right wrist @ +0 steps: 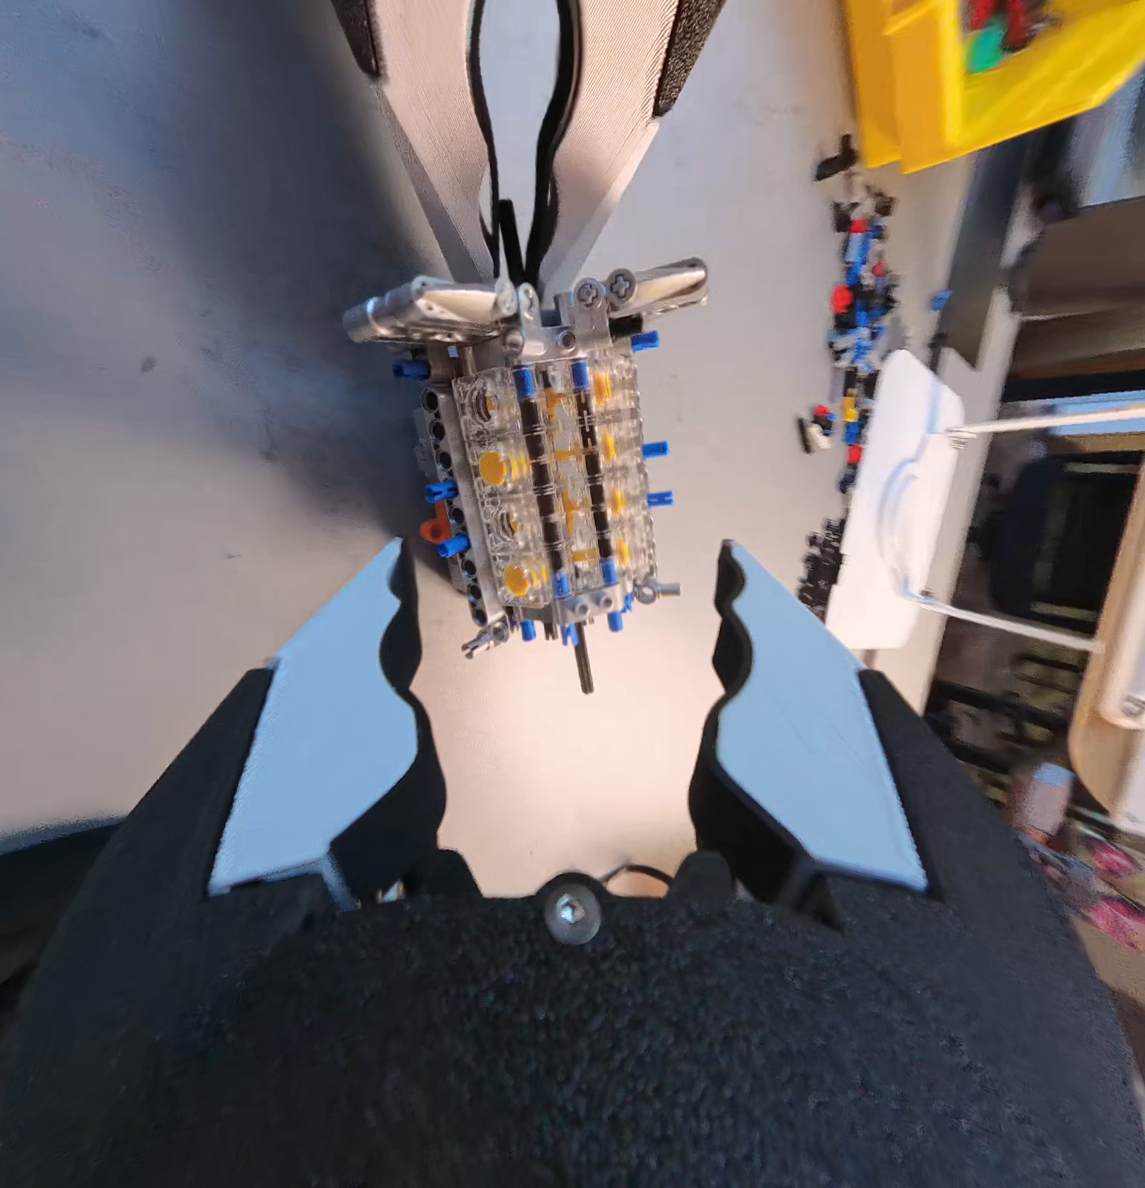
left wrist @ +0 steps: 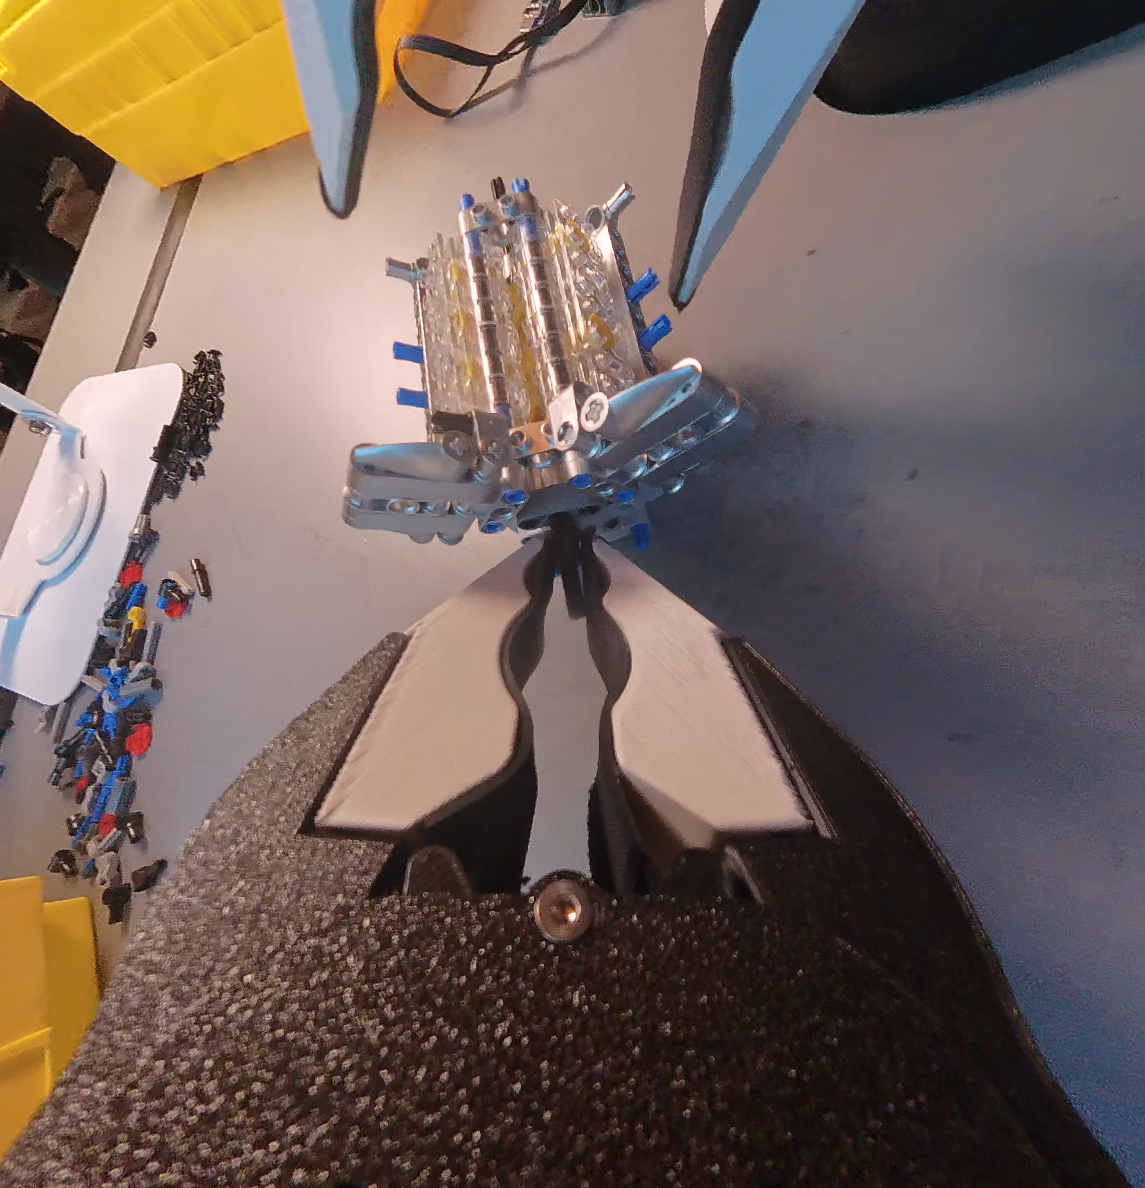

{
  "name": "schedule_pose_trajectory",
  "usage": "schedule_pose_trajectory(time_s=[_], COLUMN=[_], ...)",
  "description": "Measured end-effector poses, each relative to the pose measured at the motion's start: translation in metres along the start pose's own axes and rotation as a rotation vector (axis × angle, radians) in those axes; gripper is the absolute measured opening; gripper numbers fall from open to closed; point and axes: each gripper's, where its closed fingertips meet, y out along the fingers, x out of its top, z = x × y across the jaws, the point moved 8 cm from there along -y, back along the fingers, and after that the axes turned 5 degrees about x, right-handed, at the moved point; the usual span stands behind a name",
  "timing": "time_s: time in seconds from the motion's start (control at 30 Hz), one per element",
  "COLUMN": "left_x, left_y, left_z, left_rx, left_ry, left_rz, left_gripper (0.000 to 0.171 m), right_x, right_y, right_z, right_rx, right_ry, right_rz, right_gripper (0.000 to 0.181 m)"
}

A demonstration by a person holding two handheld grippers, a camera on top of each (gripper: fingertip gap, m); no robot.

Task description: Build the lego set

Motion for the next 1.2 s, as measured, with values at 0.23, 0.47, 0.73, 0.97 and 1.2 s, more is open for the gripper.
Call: schedule_pose_trajectory(time_s=[0.23, 0.47, 0.73, 0.97, 1.2], left_x=[0.000, -0.005, -0.009, -0.018, -0.029], left_y=[0.000, 0.001, -0.007, -0.006, 0.003], left_z=[-0.005, -0.001, 0.015, 0.038, 0.061], left_rx=[0.099, 0.151, -0.009, -0.302, -0.540], left_ry=[0.172, 0.238, -0.015, -0.299, -0.426], left_rz=[0.000, 0.005, -0.102, -0.126, -0.133], left_gripper=[0.006, 0.008, 0.004, 0.002, 0.002], right_x=[-0.005, -0.010, -0.019, -0.025, -0.036], right_y=[0.034, 0.027, 0.018, 0.032, 0.015], right_z=[-0.020, -0.020, -0.012, -0.027, -0.042], right_rx=[0.399, 0.316, 0.218, 0.523, 0.528], right_ry=[0.016, 0.018, 0.098, 0.407, 0.508], right_rz=[0.000, -0.154, -0.241, -0.333, -0.472], right_gripper=[0.089, 0.085, 0.066, 0.063, 0.082])
